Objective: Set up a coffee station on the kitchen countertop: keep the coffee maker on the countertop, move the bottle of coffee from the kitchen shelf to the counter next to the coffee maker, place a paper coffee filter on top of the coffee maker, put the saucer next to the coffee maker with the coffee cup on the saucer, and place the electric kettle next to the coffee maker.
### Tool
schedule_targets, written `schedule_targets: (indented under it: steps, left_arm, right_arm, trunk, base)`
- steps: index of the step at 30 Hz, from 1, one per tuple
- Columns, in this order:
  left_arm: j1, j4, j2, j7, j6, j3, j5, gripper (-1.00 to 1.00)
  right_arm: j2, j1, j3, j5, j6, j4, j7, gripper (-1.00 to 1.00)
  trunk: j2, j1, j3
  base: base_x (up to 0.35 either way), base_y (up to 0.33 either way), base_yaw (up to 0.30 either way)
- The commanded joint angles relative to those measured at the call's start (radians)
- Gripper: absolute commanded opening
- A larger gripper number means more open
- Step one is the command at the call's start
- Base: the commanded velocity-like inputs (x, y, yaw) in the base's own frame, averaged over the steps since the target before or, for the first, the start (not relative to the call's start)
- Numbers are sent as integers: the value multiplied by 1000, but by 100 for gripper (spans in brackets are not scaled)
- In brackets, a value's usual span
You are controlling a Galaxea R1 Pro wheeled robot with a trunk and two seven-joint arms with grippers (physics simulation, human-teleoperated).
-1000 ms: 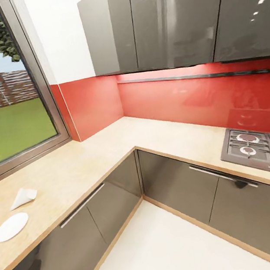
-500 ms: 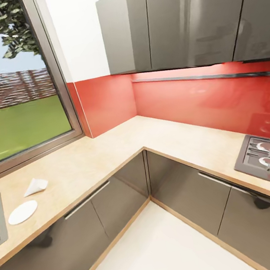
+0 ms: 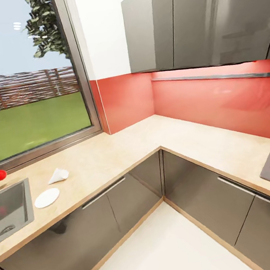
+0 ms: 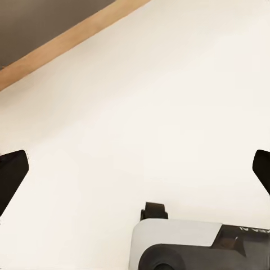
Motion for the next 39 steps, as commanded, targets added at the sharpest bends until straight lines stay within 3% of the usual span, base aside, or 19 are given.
schedule_targets:
  steps: [1,16,31,39]
  left_arm:
    - [-1,1,0,0,-3,3,5,100]
    - [-1,1,-2,-1,-3,2,5,100]
    - [-1,0,-2,1,-5,2,5,100]
    - [-1,1,-2,0,-4,2,5,100]
  right_arm:
    - [0,0,2,-10,-3,0,0,100]
    - [0,0,2,-10,-3,0,0,100]
    - [0,0,11,7,-2,2,6,100]
    - [1,0,9,24,-2,-1,4,100]
  trunk:
    - [-2,1,-1]
    - [-2,1,9]
    - [-2,1,9]
    - [-2,1,9]
  base:
    - [0,0,275]
    - [6,-8,270]
    - [98,-236,17]
    - [9,-54,0]
